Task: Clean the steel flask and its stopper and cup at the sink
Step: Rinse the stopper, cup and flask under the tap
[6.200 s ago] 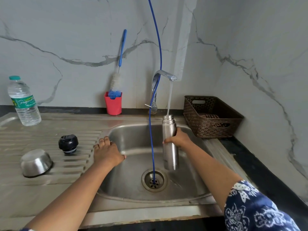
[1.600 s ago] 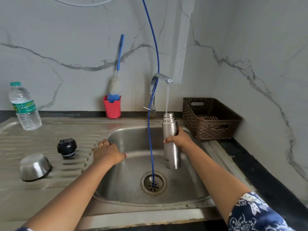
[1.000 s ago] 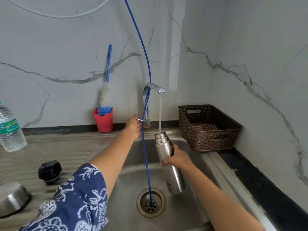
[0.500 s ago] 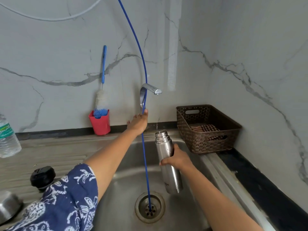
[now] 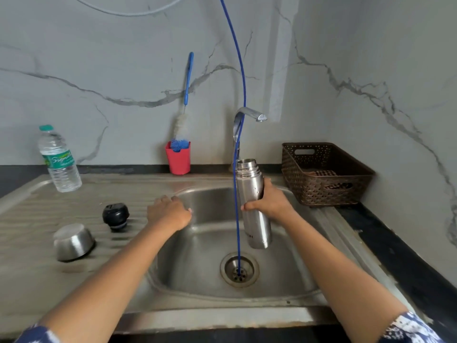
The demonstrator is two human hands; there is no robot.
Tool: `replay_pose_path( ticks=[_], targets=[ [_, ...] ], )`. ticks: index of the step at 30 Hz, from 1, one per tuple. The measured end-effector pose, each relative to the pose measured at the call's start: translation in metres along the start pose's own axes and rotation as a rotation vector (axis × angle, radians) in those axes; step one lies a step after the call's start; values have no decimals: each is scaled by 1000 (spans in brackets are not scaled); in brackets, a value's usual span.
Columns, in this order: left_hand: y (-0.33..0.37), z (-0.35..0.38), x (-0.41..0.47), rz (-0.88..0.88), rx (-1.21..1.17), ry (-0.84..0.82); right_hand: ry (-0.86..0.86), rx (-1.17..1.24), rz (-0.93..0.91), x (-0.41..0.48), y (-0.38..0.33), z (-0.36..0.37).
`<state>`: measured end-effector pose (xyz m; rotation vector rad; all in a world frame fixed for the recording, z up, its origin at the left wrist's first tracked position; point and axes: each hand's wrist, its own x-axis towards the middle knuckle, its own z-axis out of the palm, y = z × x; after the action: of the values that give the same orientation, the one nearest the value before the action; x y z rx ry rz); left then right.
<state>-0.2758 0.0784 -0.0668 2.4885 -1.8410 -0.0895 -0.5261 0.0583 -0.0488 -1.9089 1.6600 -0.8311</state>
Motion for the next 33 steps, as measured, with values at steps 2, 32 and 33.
replay_pose_path(
  ticks=[2,32,33],
  targets=[
    [-15,3,-6,-15,34,-25,13,-1,-26,-6,-9,2],
    [-47,23,-28,103,-63,82,-129,-1004,-228,-18,-20,33],
    [-47,23,-28,105,-59,80,-129,-1087,-254,-19,-18,34]
  ],
)
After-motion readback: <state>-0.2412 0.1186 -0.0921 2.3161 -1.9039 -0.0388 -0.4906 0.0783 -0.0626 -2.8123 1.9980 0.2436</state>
